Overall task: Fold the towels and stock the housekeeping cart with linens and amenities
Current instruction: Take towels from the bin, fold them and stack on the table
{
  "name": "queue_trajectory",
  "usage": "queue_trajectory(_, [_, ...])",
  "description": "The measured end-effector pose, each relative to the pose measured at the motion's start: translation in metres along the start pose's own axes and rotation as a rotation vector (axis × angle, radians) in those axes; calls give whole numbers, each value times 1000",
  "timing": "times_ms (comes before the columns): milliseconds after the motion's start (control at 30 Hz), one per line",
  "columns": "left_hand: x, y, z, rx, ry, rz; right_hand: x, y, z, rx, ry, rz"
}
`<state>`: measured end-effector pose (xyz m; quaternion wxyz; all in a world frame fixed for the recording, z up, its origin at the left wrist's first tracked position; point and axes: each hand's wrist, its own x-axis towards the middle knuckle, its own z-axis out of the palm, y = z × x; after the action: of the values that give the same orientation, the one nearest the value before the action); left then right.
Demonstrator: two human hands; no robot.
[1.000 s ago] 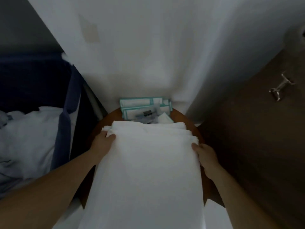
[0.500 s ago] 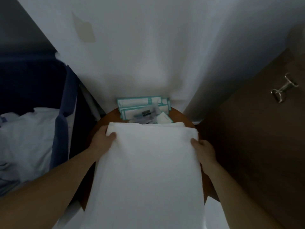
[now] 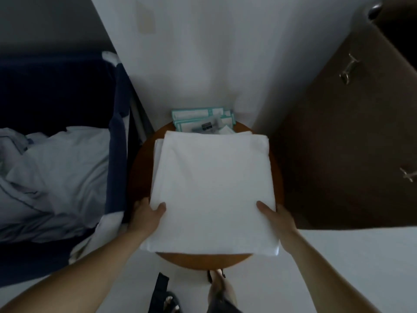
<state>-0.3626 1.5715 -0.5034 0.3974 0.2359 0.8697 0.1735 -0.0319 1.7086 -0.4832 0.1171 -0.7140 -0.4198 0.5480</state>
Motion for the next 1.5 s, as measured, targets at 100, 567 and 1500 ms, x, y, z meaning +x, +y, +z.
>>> queue_trajectory(100, [-10,-11,5,90,11,-29,-9,9,1,28,-4,65])
queue_trajectory(567, [-23,-33,11,145,-57,-6,-43,47,17,-200,316,-189])
queue_trajectory(1500, [-3,0,16,-145,86,8,3,14,0,-228,77,-82])
